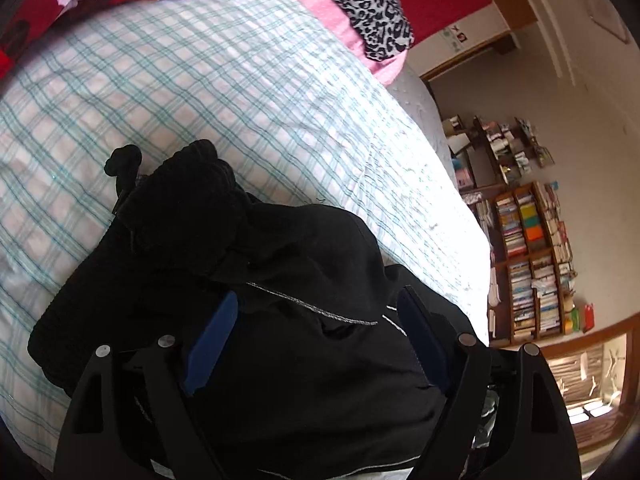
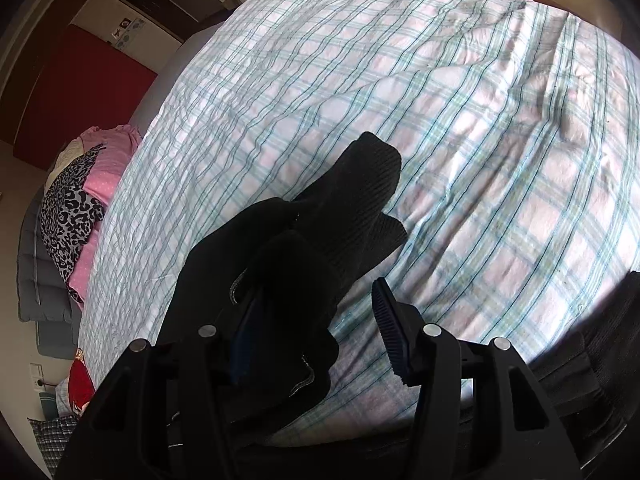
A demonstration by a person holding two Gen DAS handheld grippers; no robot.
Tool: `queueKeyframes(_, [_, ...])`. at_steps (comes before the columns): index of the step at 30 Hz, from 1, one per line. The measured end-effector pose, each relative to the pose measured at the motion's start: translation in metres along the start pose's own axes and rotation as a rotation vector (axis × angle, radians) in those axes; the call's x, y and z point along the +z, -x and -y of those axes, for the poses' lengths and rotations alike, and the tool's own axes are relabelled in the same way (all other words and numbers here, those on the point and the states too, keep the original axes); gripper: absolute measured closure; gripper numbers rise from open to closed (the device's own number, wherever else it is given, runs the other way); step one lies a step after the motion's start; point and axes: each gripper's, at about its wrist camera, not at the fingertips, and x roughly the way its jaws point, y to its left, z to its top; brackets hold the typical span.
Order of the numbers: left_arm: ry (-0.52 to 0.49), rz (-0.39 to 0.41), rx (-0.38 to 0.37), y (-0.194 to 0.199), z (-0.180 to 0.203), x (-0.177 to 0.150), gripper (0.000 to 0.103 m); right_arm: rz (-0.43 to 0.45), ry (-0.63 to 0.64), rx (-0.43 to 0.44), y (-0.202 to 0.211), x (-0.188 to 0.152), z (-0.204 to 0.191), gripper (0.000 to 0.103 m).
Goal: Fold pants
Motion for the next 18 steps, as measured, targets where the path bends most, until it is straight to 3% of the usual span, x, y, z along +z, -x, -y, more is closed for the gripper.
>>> queueKeyframes(9, [0.206,-0.043,0.124,-0.029,-0.018,-0.001,0.023,0.009,0.038,-0.025,-0.004,0.002,0.0,0.047])
queueKeyframes(11, [0.246,-0.038,0.141,-0.033,-0.021,0.0,0.048,0.011,0.044,-0.021,-0.004,0.003,0.0,0.051])
queueKeyframes(12, [0.263,-0.044,0.124,-0.036,-0.022,0.0,0.074,0.011,0.051,-0.015,-0.003,0.003,-0.001,0.064])
queueKeyframes(13, [0.282,-0.049,0.099,-0.037,-0.023,0.0,0.088,0.01,0.058,-0.011,-0.002,0.003,-0.002,0.071])
queueKeyframes(15, [0.286,-0.029,0.079,-0.032,-0.02,-0.002,0.094,0.018,0.074,-0.001,0.004,0.005,-0.003,0.089])
queueKeyframes(18, [0.261,0.015,0.051,-0.014,-0.013,0.0,0.096,0.07,0.103,0.029,0.022,0.01,-0.007,0.091])
